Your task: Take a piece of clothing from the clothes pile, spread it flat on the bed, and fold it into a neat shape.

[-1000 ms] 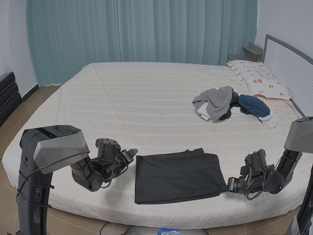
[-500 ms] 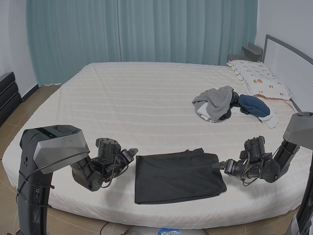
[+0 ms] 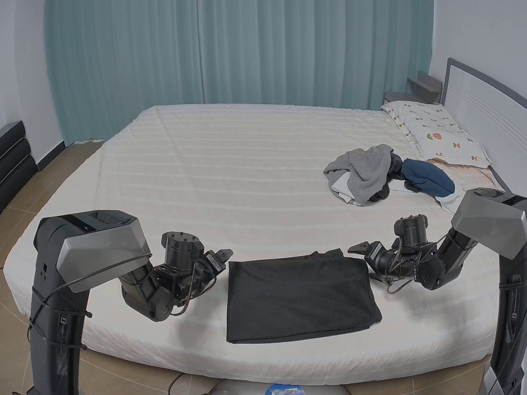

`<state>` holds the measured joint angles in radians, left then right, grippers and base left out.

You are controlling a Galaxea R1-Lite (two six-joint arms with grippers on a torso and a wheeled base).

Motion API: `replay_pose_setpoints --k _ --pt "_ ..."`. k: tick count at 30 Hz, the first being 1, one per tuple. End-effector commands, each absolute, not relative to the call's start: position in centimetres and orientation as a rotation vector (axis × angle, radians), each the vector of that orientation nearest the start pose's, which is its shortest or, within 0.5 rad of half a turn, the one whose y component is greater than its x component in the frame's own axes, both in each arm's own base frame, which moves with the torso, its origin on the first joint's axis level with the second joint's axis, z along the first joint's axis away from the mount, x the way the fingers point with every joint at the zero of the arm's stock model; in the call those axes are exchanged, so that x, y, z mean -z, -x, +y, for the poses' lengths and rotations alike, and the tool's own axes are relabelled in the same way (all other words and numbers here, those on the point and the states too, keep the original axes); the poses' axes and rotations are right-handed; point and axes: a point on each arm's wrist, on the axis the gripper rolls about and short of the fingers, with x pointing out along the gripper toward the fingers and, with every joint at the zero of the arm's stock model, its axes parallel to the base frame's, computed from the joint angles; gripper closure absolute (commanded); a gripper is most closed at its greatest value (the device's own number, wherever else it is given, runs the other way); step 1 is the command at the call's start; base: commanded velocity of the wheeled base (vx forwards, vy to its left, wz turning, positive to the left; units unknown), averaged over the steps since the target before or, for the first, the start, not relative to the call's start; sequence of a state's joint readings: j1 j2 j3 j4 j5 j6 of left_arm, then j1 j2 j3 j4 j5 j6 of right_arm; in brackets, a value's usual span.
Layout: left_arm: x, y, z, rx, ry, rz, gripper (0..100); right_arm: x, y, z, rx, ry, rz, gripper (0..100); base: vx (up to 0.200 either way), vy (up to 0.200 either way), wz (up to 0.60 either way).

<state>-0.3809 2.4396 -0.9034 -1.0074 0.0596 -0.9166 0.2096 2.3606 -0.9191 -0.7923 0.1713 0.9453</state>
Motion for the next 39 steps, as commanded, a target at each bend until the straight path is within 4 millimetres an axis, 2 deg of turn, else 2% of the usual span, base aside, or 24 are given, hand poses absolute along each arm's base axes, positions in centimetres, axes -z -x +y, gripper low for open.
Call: replay_pose_setpoints --k 1,32,33,39 --pt "3.0 -37.1 -14.8 0.055 0.773 0.618 0 2.2 -38.6 8.6 -0.023 -0.893 0.784 100 0.000 0.000 0.00" --pt "3.0 -37.1 -14.8 0.055 0.771 0.618 0 2.1 -38.8 7.6 -0.025 -0.908 0.729 100 0.000 0.000 0.00" --pt "3.0 -37.1 -14.8 0.055 0.771 0.618 0 2.1 -38.8 7.6 -0.024 -0.907 0.730 0 0.000 0.000 0.00" --pt "3.0 -37.1 -14.8 0.055 0.771 0.618 0 2.1 -38.8 7.6 -0.032 -0.912 0.715 0 0.000 0.000 0.00"
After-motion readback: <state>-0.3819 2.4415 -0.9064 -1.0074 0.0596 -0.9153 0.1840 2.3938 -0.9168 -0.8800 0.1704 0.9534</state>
